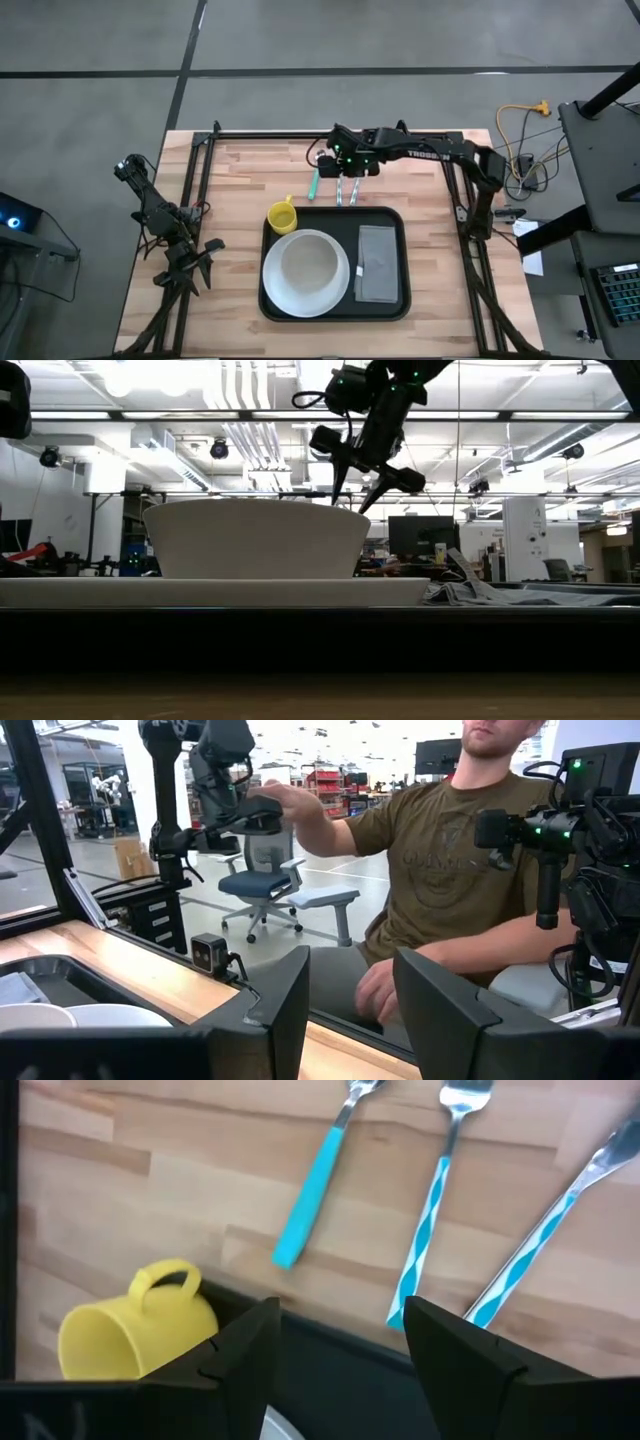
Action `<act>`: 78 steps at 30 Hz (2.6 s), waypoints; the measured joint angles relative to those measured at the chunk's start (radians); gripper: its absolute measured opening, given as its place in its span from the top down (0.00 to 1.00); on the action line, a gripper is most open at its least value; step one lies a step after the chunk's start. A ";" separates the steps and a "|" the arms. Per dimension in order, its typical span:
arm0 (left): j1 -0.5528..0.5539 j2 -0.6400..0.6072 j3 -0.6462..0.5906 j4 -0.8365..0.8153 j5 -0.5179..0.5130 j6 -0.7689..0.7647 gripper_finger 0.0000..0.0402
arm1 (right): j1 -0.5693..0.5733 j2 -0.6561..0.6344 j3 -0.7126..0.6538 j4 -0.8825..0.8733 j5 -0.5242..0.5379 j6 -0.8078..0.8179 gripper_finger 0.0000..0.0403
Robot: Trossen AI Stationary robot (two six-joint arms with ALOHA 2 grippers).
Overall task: Set up tray
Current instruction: Put the blue patterned fork on the gray napkin
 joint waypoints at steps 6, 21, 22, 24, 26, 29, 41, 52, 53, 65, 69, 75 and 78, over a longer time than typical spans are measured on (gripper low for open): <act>0.000 0.000 0.000 0.000 0.000 0.000 0.67 | -0.014 0.000 0.000 -0.002 -0.006 -0.002 0.49; 0.000 0.000 0.000 0.000 0.000 0.000 0.67 | -0.027 0.000 0.000 -0.055 0.031 0.060 0.49; 0.000 0.000 0.000 0.000 0.000 0.000 0.67 | -0.028 0.000 0.000 -0.078 0.031 0.071 0.49; 0.000 0.000 0.000 0.000 0.000 0.000 0.67 | -0.027 0.006 0.000 -0.104 0.030 0.097 0.49; 0.000 0.000 0.000 0.000 0.000 0.000 0.67 | -0.020 0.017 0.002 -0.100 0.028 0.129 0.49; 0.000 0.000 0.000 0.000 0.000 0.000 0.67 | -0.016 0.056 0.024 -0.100 0.026 0.144 0.49; 0.000 0.000 0.000 0.000 0.000 0.000 0.67 | -0.046 0.473 0.654 -0.643 0.133 -0.016 0.49; 0.000 0.000 0.000 0.000 0.000 0.000 0.67 | -0.052 0.552 0.747 -0.595 0.063 -0.079 0.49; 0.000 0.000 0.000 0.000 0.000 0.000 0.67 | -0.052 0.552 0.747 -0.596 0.074 -0.084 0.49; 0.000 0.000 0.000 0.000 0.000 0.000 0.67 | -0.065 0.575 0.639 -0.537 0.077 -0.133 0.49; 0.000 0.000 0.000 0.000 0.000 0.000 0.67 | -0.065 0.575 0.584 -0.472 0.061 -0.138 0.49; 0.000 0.000 0.000 0.000 0.000 0.000 0.67 | -0.068 0.575 0.501 -0.392 0.034 -0.140 0.49; 0.000 0.000 0.000 0.000 0.000 0.000 0.67 | -0.071 0.571 0.469 -0.377 0.025 -0.125 0.49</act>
